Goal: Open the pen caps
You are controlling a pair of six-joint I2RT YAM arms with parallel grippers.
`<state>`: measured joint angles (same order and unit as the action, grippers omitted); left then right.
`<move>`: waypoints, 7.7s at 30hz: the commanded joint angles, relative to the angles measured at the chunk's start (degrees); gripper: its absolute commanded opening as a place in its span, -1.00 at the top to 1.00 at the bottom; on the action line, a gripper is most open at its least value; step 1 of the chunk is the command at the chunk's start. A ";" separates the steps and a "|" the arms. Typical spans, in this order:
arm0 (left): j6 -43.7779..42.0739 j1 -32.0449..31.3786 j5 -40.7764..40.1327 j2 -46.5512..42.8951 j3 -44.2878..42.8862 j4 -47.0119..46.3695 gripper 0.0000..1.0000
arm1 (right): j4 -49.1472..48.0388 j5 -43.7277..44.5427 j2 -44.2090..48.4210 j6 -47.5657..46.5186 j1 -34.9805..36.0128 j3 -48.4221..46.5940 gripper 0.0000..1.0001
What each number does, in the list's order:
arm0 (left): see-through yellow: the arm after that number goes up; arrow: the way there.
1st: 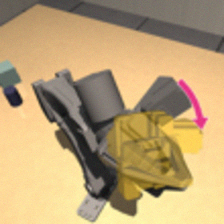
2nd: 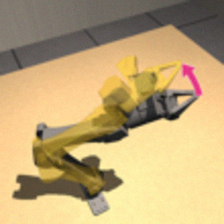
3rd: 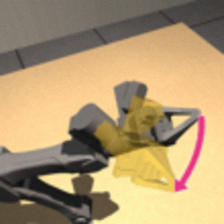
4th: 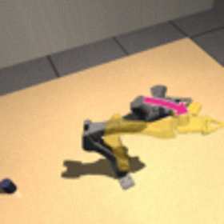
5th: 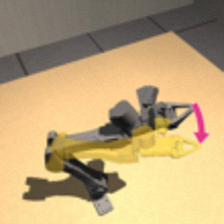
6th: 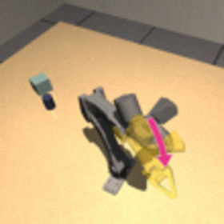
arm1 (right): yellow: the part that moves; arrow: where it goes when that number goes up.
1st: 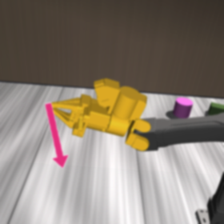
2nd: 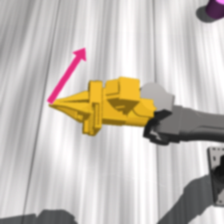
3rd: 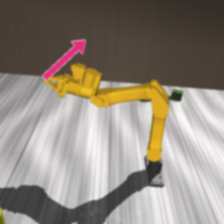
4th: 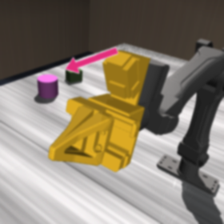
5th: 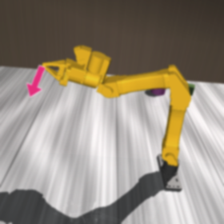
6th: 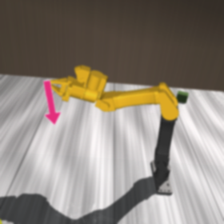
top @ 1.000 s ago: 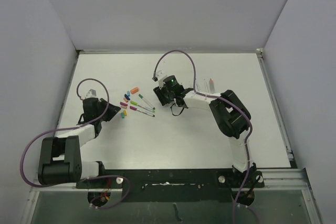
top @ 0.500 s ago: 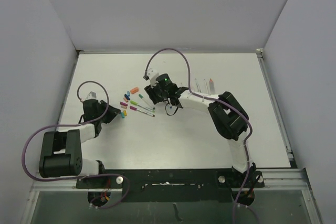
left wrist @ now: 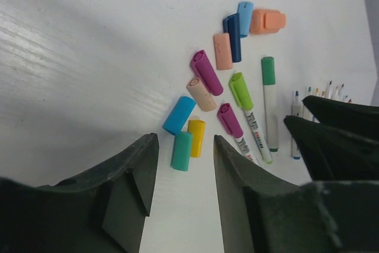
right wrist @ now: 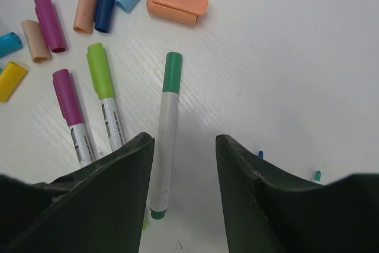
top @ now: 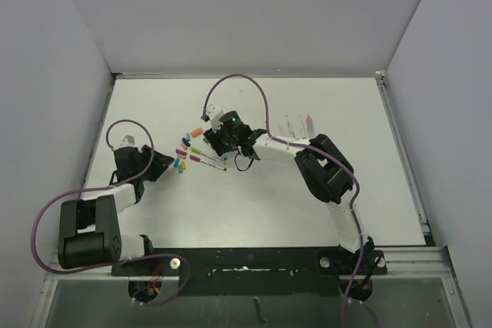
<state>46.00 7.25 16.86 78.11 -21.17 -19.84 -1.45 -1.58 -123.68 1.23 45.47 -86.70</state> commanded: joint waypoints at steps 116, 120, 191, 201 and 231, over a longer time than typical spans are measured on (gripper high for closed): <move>11.84 -24.27 -2.01 1.45 -9.89 -17.69 1.00 | -14.27 -5.88 25.17 6.90 3.81 22.69 0.07; 11.92 -25.10 -2.27 1.20 -10.20 -17.69 1.00 | -13.97 -5.97 24.27 6.80 3.75 21.80 0.08; 2.85 -1.14 -1.65 -8.22 -1.69 -1.64 1.00 | -11.10 0.47 7.24 -0.60 -1.69 12.57 1.00; 2.23 -0.05 -1.20 -4.15 0.91 -4.75 1.00 | -11.38 -0.26 4.31 -0.49 -2.49 10.72 0.97; 2.34 0.56 -0.39 1.23 1.66 -8.84 0.54 | -9.05 -2.44 8.70 -3.14 -0.73 8.86 0.09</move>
<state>49.04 7.01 15.31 79.00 -19.25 -24.77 -9.30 -2.68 -119.15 -0.49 43.40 -75.20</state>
